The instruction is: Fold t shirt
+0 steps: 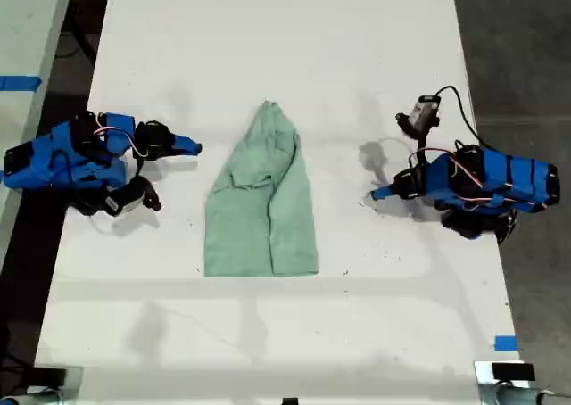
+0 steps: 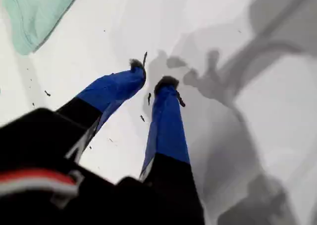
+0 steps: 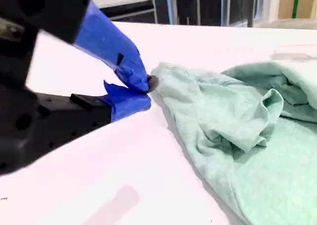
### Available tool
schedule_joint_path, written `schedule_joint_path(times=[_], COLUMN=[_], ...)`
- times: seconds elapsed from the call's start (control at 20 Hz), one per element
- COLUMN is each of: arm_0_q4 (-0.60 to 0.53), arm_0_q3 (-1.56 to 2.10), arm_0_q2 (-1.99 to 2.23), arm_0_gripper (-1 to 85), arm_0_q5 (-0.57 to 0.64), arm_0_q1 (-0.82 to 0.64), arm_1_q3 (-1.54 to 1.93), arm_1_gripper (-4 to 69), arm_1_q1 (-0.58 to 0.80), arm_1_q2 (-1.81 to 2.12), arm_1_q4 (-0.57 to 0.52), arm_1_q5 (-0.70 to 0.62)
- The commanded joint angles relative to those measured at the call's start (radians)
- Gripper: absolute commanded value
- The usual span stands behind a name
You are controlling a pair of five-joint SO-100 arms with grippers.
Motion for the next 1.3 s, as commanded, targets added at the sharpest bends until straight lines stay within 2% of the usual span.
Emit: schedule_joint_path(times=[0.0,0.1,0.2,0.25,0.35,0.4,0.5,0.55,0.65,0.7,0.75,0.8,0.85,1.05,1.25], arm_0_q4=[-0.002,-0.006,-0.069,-0.118,-0.138,-0.141,-0.124,-0.069,0.16,0.299,0.428,0.512,0.528,0.489,0.356], arm_0_q3=[0.038,0.038,0.038,0.037,-0.048,-0.137,-0.469,-0.709,-1.203,-1.404,-1.551,-1.617,-1.614,-1.534,-1.379], arm_0_q2=[0.008,0.008,0.008,0.006,-0.043,-0.169,-0.719,-1.037,-1.578,-1.784,-1.924,-1.99,-1.985,-1.914,-1.916], arm_0_gripper=[-0.2,-0.2,-0.3,-0.3,-0.3,-0.3,-0.3,-0.3,-0.3,3.7,17.0,24.7,26.1,26.6,25.0], arm_0_q5=[-0.025,-0.032,-0.005,-0.014,-0.054,-0.067,-0.072,-0.072,-0.072,-0.101,-0.155,-0.213,-0.265,-0.454,-0.588], arm_0_q1=[-0.008,-0.003,0.046,0.08,0.143,0.175,0.255,0.305,0.377,0.402,0.423,0.439,0.457,0.534,0.558], arm_1_q3=[0.052,0.052,0.052,0.052,0.052,0.052,0.052,0.052,0.052,0.052,0.052,0.052,0.052,0.052,0.052], arm_1_gripper=[1.7,1.7,1.7,1.7,1.7,1.7,1.7,1.7,1.7,1.7,1.7,1.7,1.7,1.7,1.7], arm_1_q1=[0.046,0.046,0.046,0.049,0.051,0.051,0.052,0.052,0.049,0.046,0.044,0.044,0.044,0.044,0.044], arm_1_q2=[0.011,0.011,0.011,0.011,0.011,0.011,0.011,0.011,0.011,0.011,0.011,0.011,0.011,0.011,0.011], arm_1_q4=[0.002,0.002,0.002,0.002,0.002,0.002,0.002,0.002,0.002,0.002,0.002,0.002,0.002,0.002,0.002], arm_1_q5=[0.132,0.132,0.132,0.132,0.132,0.132,0.132,0.13,0.13,0.13,0.129,0.126,0.123,0.123,0.123])
